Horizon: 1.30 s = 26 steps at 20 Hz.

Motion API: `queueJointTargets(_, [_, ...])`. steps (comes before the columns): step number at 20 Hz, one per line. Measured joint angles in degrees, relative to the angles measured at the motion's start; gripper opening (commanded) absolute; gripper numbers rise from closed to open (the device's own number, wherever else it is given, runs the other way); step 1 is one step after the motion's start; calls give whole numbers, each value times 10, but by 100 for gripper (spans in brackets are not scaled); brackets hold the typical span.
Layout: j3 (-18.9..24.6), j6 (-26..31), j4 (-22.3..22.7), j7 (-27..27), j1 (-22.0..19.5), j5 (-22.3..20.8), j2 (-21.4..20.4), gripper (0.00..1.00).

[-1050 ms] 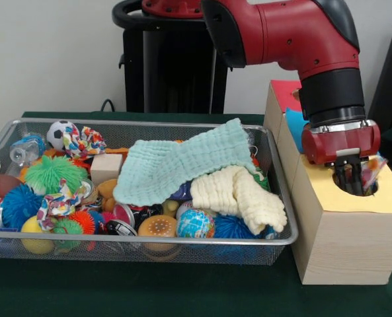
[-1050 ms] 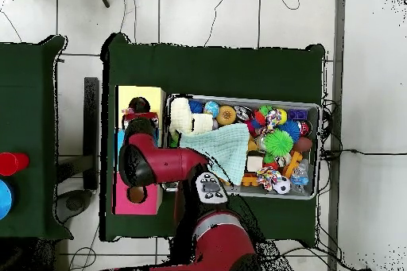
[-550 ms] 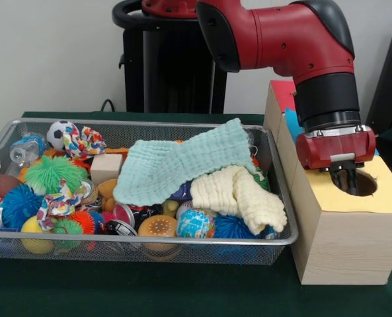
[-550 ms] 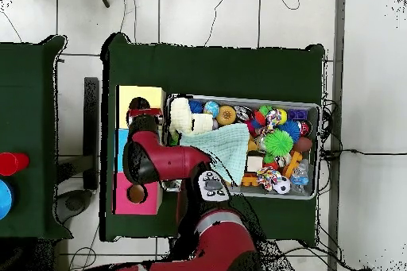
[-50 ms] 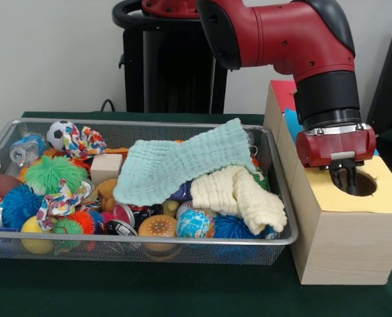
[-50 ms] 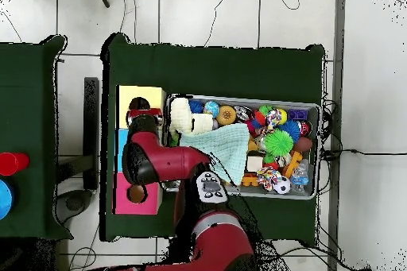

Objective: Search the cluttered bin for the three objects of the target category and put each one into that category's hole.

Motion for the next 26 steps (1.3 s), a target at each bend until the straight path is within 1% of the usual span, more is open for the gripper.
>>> queueJointTargets(9, [0,5,6,0,0,0,-8,0])
queueJointTargets(17, [0,31,11,0,0,0,-22,0])
queueJointTargets(26, [7,75,12,0,-3,0,-43,0])
